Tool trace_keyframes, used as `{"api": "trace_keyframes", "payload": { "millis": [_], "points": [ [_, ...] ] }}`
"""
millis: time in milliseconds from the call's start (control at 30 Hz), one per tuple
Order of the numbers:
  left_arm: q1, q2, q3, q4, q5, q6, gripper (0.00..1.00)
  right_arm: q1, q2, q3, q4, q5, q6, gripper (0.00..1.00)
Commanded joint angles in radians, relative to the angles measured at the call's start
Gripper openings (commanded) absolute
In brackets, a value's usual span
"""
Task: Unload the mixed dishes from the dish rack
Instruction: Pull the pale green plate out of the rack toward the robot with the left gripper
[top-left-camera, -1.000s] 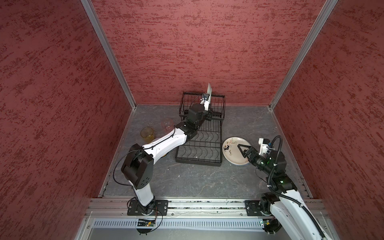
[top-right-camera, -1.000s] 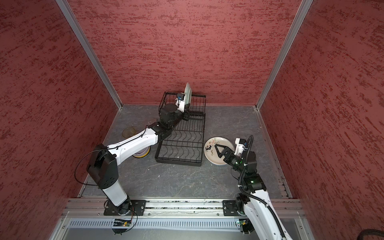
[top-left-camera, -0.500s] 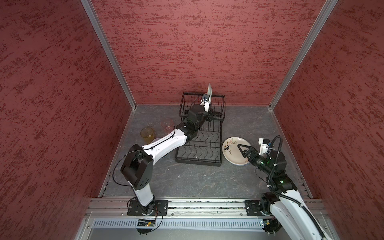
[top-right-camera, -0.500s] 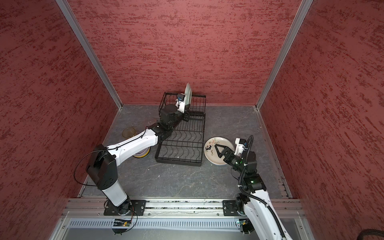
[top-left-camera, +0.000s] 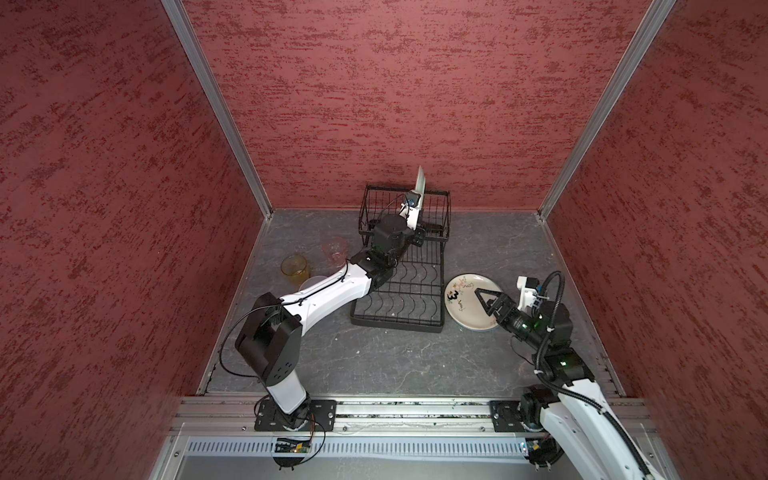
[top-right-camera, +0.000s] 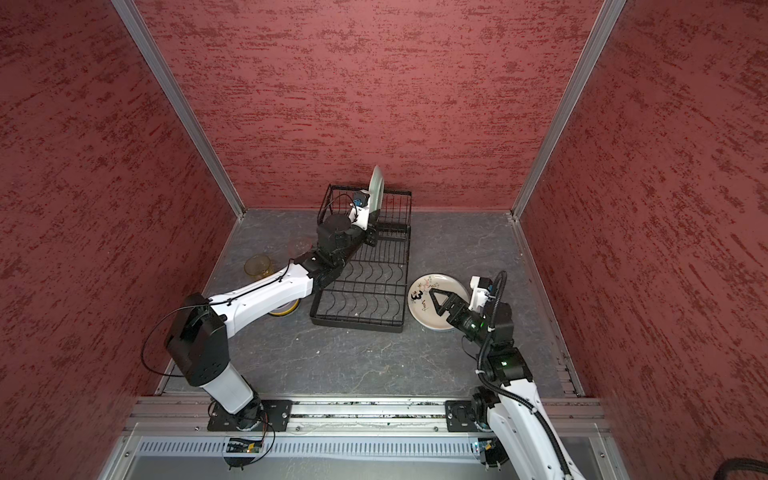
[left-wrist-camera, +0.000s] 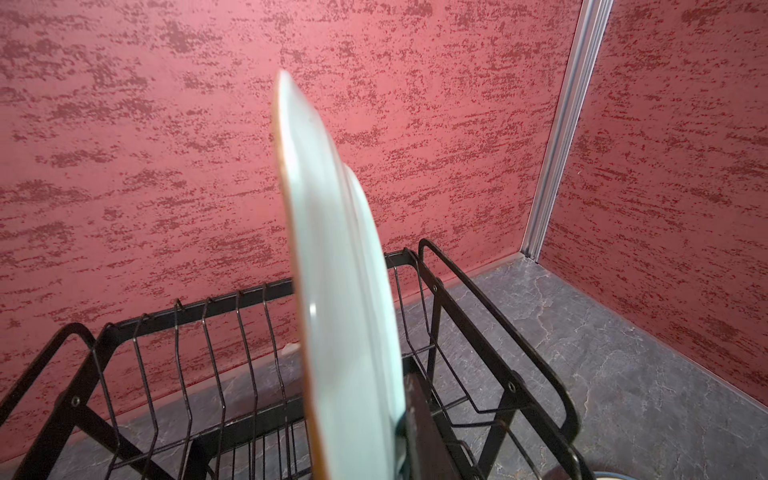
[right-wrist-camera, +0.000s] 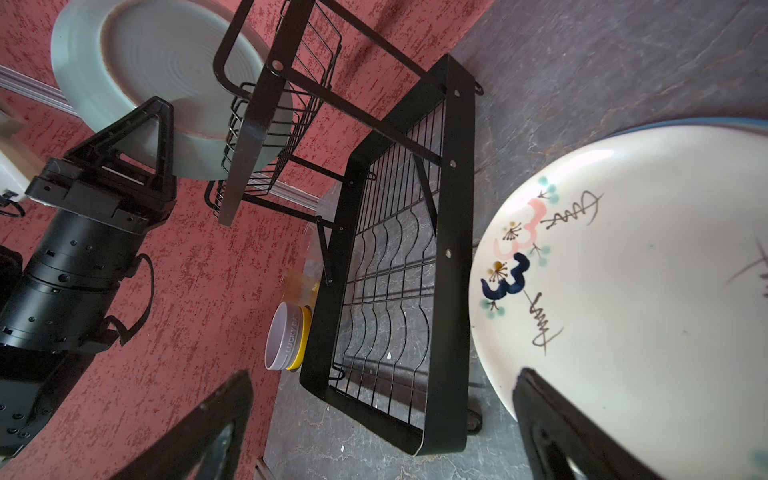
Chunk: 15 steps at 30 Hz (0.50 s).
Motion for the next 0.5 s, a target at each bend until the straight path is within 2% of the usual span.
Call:
{"api": "trace_keyframes", "payload": {
  "millis": [0, 467],
  "points": [
    [-0.003, -0.081, 0.019, 0.203, -0.033, 0.067, 0.00, -0.003, -0.001, -0.018, 0.021, 0.007, -0.004, 0.99],
    [-0.027, -0.151, -0.013, 0.215, -0.024, 0.106, 0.00, -0.003, 0.013, -0.022, 0.043, 0.000, 0.010, 0.99]
  ]
}}
